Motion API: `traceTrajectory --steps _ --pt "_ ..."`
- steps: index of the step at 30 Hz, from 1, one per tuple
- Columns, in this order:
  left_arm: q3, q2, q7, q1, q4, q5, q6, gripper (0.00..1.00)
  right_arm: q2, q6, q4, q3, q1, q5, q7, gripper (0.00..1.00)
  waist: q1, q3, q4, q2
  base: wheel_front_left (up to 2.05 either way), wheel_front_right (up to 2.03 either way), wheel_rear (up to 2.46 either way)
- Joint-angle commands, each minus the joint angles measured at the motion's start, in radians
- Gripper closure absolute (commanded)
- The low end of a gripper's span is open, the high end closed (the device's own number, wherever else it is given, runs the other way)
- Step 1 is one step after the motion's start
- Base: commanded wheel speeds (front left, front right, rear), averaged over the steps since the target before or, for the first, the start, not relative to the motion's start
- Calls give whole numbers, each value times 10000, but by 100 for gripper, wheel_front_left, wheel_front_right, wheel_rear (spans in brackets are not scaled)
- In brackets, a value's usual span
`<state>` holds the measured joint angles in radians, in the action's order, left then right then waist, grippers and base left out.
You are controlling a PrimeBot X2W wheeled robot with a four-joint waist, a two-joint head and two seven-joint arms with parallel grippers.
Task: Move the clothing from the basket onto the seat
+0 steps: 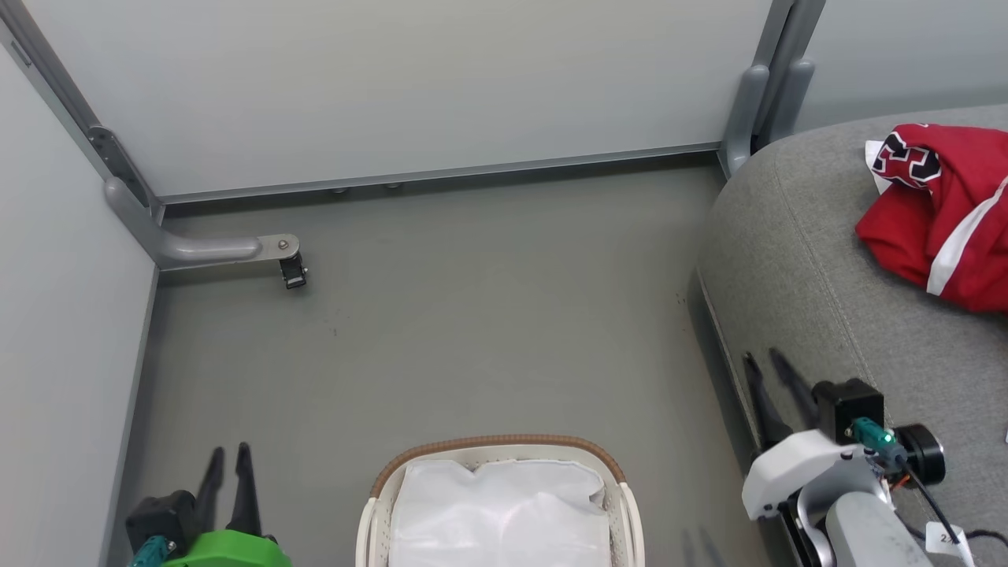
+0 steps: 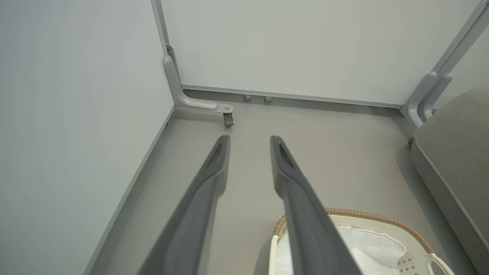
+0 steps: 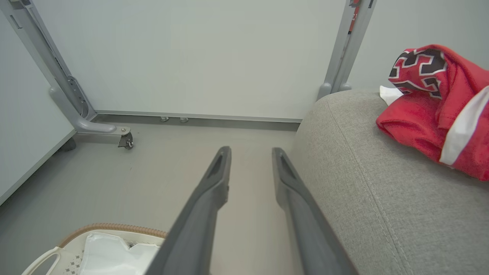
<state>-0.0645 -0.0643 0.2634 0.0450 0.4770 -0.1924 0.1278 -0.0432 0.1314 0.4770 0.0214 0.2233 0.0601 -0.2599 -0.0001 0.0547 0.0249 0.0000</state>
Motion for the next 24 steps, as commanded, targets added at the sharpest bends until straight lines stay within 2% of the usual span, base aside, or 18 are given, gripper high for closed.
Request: traceTrajectory --steps 1,24 --pt "-4 14 -32 12 60 -35 0 100 9 0 56 -20 -27 42 26 100 1 -1 0 0 0 0 0" --pt "-157 56 -1101 212 -580 -4013 9 100 -11 -2 -593 -399 -368 4399 1081 100 1 -94 -44 0 0 0 0"
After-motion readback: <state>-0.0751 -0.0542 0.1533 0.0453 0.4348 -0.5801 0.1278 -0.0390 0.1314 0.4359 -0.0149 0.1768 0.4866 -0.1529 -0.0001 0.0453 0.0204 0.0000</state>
